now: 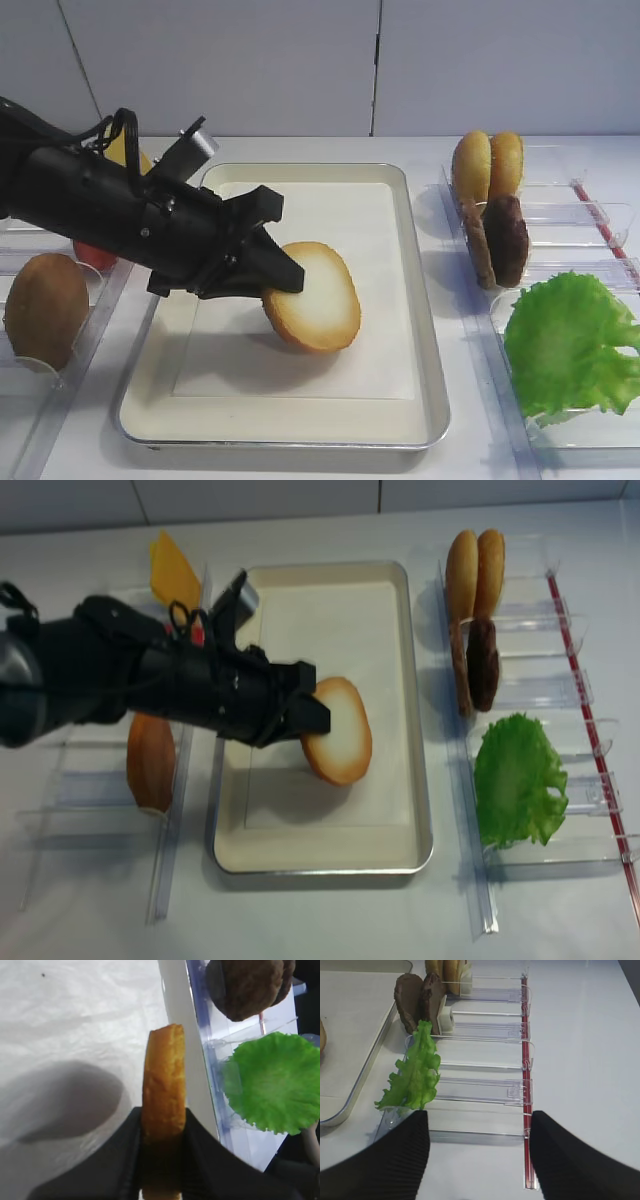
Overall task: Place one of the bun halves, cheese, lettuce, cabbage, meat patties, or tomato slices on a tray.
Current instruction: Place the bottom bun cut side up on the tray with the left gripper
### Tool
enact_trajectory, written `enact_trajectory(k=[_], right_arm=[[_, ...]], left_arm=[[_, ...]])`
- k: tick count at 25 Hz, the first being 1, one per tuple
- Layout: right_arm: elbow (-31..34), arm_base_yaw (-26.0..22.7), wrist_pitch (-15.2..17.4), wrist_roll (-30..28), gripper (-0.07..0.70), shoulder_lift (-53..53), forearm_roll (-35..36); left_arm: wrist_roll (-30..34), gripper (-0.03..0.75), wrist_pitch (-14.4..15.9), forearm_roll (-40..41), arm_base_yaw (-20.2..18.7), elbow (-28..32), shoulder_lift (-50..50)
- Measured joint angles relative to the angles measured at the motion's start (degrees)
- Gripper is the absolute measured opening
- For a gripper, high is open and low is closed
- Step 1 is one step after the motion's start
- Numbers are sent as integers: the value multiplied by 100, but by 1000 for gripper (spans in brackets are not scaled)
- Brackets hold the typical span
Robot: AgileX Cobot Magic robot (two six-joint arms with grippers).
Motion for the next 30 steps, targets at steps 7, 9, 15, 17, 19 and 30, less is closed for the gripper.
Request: enact_trajectory(k=[7,9,15,17,19,30], right_arm=[[0,0,0,0,449,0,0],[0,0,0,0,449,0,0],[0,0,0,0,449,0,0],[0,0,0,0,449,0,0],[0,0,0,0,449,0,0],[0,0,0,0,449,0,0]], left_arm=[[152,142,11,-61,3,0,272],[202,142,11,-164,3,0,325],[281,141,11,-231,3,0,433],[281,141,11,-231,3,0,443],[240,141,0,-231,3,0,442],[9,141,260,-122,334,0,442]])
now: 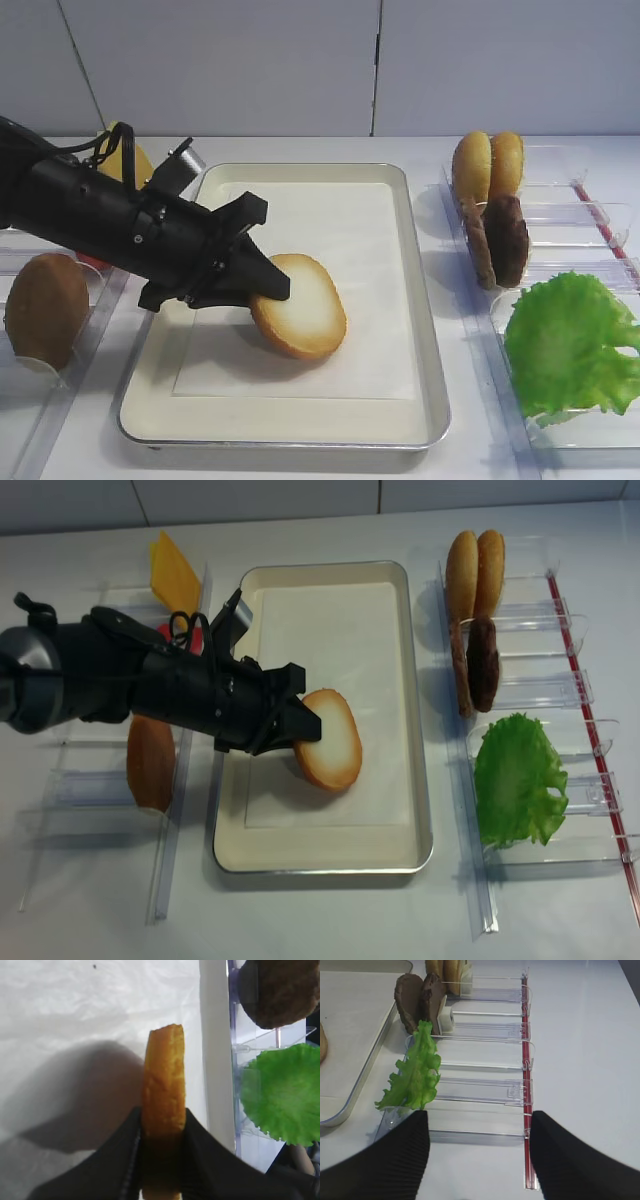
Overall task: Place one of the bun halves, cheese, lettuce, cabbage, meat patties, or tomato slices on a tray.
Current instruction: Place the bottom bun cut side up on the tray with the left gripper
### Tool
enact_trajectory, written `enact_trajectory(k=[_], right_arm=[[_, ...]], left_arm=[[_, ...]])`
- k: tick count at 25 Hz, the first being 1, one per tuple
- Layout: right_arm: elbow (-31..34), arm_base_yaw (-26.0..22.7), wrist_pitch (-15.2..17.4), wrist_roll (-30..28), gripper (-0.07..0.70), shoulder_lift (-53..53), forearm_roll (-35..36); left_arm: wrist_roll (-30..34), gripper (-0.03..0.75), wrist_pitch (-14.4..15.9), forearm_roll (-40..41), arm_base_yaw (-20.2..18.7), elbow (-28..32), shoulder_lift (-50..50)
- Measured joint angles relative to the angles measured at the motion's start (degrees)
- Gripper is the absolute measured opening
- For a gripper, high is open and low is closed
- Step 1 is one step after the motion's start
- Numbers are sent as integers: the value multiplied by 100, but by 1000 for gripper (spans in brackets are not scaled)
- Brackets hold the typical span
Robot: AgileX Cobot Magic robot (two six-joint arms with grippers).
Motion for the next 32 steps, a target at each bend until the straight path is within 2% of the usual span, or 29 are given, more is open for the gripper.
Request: enact_trajectory(k=[6,9,15,17,24,32], right_arm=[[0,0,0,0,449,0,0],[0,0,0,0,449,0,0],[0,0,0,0,449,0,0],[0,0,0,0,449,0,0],[0,0,0,0,449,0,0],[0,0,0,0,449,0,0]], left_arm=[[-60,142,69,23,4,0,0],[-5,181,150,23,4,0,0],[123,427,232,5,4,0,0],[144,465,255,5,4,0,0],[228,488,255,197,4,-50,0],[-586,488,263,1355,-11,-528,0]])
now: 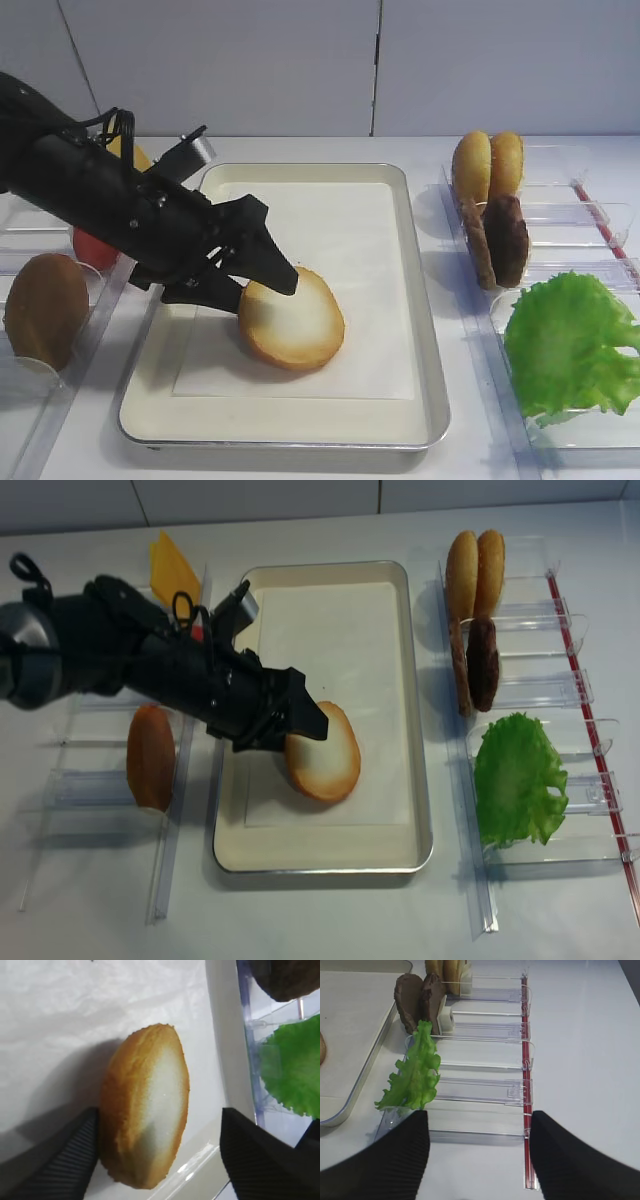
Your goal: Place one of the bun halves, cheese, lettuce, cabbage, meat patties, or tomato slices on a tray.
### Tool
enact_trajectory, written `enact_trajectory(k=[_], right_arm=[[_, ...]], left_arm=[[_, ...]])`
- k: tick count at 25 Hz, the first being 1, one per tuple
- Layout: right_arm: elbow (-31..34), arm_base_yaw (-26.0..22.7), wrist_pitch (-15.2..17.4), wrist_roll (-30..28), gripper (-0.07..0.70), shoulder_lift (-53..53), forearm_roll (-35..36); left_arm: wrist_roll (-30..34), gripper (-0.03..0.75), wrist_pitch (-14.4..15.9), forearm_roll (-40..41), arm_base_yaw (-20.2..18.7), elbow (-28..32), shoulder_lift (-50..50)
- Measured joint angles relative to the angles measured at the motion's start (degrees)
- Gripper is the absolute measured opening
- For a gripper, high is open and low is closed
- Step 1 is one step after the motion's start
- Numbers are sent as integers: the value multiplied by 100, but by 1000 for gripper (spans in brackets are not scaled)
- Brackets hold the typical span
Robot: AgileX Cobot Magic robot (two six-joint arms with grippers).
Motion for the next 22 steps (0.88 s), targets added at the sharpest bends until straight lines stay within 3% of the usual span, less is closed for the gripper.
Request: enact_trajectory(k=[7,16,22], right_arm=[[0,0,0,0,449,0,0],[0,0,0,0,449,0,0],[0,0,0,0,449,0,0]], left_arm=[[-1174,488,252,1853,-142,-591,0],[-1698,488,565,2625,-551,-1164,-51],[-2509,488,749,4001,-1008,-1540,-444]])
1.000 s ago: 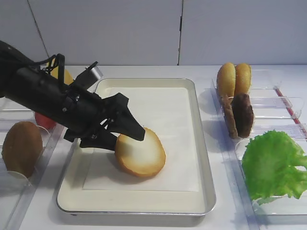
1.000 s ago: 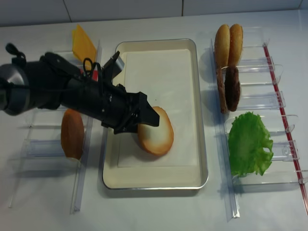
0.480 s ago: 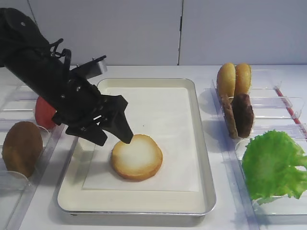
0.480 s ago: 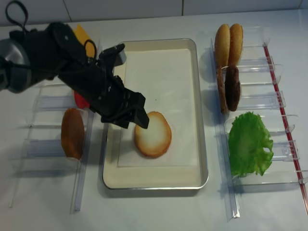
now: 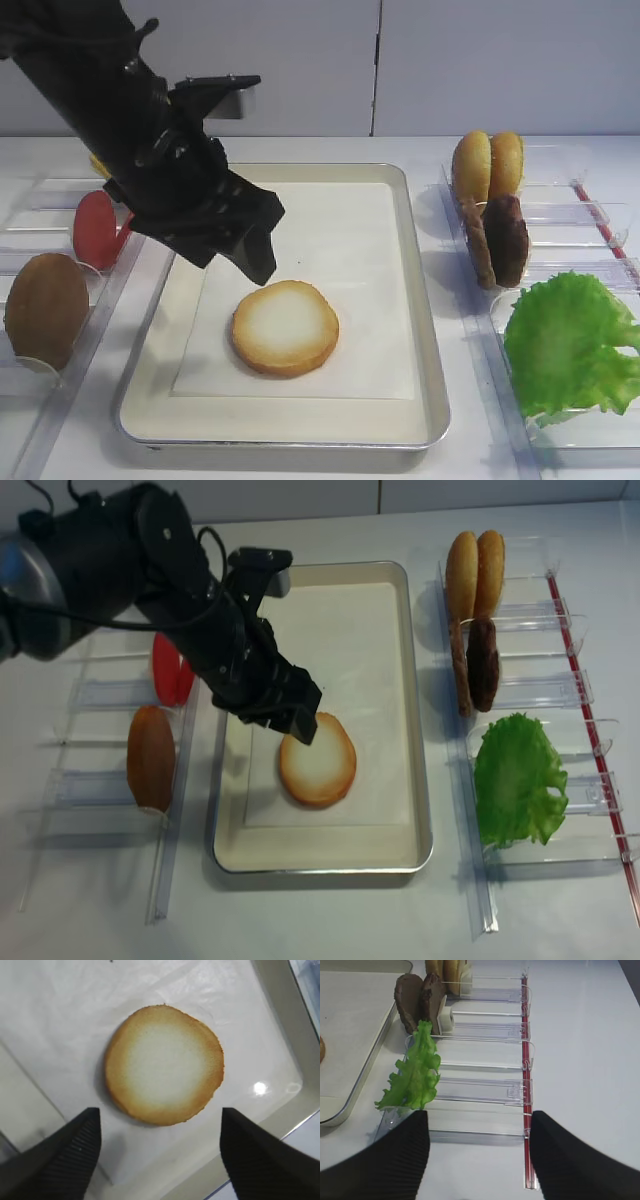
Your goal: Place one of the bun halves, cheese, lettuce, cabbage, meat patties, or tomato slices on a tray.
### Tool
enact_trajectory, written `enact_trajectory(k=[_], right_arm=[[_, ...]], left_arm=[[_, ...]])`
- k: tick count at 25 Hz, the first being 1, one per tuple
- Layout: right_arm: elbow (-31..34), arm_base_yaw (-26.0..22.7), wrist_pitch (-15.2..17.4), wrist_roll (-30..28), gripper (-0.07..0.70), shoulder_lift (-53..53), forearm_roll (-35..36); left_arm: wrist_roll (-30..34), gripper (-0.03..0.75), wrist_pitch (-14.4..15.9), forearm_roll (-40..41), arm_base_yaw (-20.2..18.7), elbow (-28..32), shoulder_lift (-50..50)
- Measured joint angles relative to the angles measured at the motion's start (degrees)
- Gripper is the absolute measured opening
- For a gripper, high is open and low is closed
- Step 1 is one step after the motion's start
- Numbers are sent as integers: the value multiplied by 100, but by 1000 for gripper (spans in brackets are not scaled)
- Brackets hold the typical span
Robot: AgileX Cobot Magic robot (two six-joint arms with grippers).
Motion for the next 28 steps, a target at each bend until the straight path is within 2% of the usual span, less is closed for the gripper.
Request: enact_trajectory(k=[7,14,17,28], right_arm=[[0,0,0,0,449,0,0],[0,0,0,0,449,0,0],[0,0,0,0,449,0,0],[0,0,0,0,449,0,0]], left_arm=[[-656,488,396,1267,-109,-304,-605],[-1183,488,714,2538,-109,-339,-1774],[-1317,488,845,2744,-109,-339,-2297],[-1332,488,1165,2721,-109,-339,-4335]])
